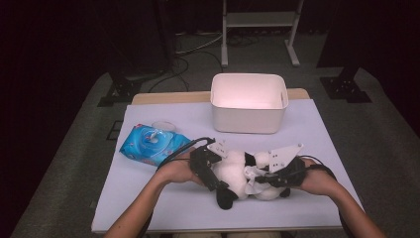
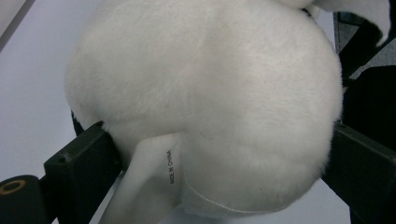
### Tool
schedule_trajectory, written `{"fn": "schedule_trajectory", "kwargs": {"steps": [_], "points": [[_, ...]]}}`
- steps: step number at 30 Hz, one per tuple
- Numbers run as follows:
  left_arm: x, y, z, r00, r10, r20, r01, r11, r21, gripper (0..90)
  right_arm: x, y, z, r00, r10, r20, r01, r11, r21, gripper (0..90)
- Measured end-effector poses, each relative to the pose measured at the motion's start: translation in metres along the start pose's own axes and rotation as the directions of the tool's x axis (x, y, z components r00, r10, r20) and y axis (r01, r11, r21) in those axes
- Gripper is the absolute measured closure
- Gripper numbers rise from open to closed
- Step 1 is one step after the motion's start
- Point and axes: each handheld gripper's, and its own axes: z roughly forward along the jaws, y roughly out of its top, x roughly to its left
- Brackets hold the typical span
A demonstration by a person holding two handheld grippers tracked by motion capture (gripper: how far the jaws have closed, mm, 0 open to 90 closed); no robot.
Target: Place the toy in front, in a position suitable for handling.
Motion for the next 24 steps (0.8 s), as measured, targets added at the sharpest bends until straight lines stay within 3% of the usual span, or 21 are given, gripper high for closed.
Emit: {"fn": "schedule_trajectory", "kwargs": {"steps": [6, 12, 24], "points": [[-0.001, -0.001, 0.000, 1.0000, 0.000, -0.002, 0.000, 0.9999, -0.010, 4.7, 0.003, -0.004, -0.005, 1.0000, 0.003, -0.007, -0.003, 1.000, 0.007, 78.4], [-0.001, 0.000, 0.000, 1.0000, -0.006, -0.001, 0.006, 1.0000, -0.008, 4.7, 0.010, -0.024, -0.027, 0.9991, 0.029, 0.029, -0.030, 0.999, 0.017, 78.4], [0.000, 0.000, -0.002, 0.9999, -0.014, 0.007, 0.014, 0.9998, -0.011, 4.8, 0.001, -0.051, -0.050, 0.9902, 0.103, 0.095, -0.105, 0.994, 0.016, 78.4]]}}
